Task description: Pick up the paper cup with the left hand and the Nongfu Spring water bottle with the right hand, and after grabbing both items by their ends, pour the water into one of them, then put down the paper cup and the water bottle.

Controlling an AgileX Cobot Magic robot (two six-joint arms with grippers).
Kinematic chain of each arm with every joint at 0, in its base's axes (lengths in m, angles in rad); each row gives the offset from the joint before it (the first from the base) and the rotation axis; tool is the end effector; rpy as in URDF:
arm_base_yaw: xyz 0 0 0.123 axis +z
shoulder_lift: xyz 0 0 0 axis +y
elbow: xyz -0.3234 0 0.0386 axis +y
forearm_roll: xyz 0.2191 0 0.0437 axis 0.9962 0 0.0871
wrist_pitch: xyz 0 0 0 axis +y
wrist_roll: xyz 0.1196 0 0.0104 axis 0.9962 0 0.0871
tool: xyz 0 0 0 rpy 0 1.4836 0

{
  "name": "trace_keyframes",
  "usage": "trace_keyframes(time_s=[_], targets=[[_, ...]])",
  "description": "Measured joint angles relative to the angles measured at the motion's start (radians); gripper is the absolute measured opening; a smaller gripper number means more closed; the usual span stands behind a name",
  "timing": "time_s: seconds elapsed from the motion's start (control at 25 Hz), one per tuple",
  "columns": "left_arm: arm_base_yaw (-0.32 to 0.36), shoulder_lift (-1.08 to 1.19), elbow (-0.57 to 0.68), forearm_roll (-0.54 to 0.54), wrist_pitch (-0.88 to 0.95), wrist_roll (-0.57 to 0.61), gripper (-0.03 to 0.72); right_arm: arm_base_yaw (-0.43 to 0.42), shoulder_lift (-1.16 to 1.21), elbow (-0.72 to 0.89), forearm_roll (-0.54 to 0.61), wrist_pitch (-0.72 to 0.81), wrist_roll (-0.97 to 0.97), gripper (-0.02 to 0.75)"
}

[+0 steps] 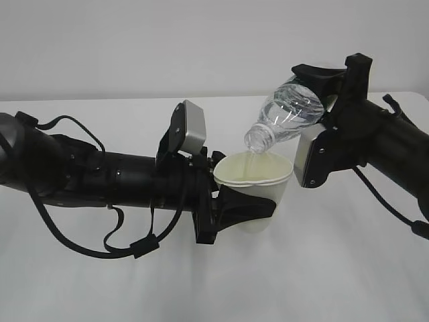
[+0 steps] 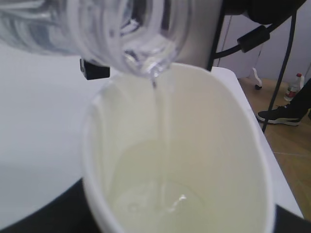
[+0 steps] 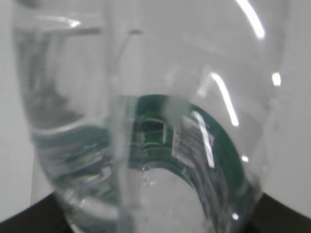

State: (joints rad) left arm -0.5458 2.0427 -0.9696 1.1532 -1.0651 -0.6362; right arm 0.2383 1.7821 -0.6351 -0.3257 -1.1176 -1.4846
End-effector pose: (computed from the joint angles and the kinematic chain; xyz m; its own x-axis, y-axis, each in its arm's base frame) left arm 0.2853 -0.2855 0.1968 -0.1078 0.2002 -0.9738 0.9920 0.0870 -0.0919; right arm 0.3324 0.1163 0.2535 0.5024 -0.8617 0.0709 0.0657 -0.0437 -0.9969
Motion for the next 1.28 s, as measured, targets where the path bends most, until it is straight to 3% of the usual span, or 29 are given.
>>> trace_keyframes(time_s=[1.28], targets=[[0.0, 0.0, 0.0, 0.0, -0.019, -0.001, 0.394, 0.0, 0.0, 0.0, 0.01, -0.004, -0.016, 0.419]])
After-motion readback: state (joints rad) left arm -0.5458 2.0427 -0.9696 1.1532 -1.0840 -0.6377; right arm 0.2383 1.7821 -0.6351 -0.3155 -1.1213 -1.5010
